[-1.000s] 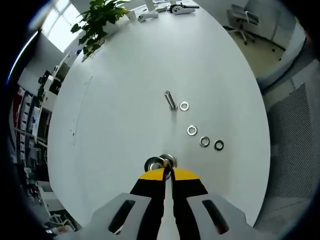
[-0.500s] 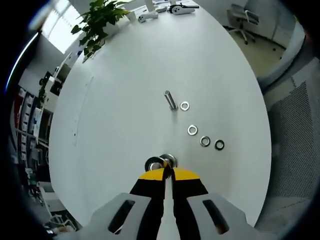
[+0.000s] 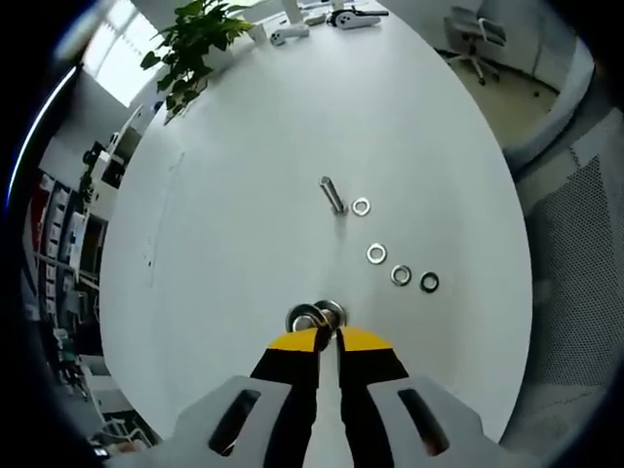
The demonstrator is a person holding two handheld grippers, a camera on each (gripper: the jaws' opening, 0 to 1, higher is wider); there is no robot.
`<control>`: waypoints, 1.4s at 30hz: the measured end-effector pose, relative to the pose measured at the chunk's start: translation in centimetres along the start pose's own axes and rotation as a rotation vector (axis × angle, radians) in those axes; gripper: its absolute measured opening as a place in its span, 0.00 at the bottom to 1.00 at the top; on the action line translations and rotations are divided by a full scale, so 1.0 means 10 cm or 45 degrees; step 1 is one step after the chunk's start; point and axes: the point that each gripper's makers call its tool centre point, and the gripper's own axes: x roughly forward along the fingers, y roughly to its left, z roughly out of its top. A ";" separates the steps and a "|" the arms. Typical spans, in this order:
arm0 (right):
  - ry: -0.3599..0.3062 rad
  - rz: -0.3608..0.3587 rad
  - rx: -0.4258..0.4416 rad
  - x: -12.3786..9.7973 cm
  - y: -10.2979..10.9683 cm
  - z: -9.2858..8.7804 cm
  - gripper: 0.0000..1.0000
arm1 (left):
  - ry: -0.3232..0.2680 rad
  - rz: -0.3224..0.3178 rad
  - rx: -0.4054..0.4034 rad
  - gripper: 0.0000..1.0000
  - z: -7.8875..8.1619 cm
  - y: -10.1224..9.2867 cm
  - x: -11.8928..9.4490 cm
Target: Place the washer onto the threaded stud by aligning its center hole with the stud, sliding it down to the base, and recovering from edge contact or off-axis alignment until the washer reaches the visible bottom stop.
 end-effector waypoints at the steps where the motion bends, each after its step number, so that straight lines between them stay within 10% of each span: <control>1: 0.001 0.000 0.000 0.00 0.00 0.00 0.47 | 0.015 0.021 0.084 0.04 0.00 0.01 0.00; 42: 0.004 0.024 -0.013 0.01 0.05 0.00 0.47 | -0.226 0.044 -0.418 0.09 -0.03 -0.09 -0.27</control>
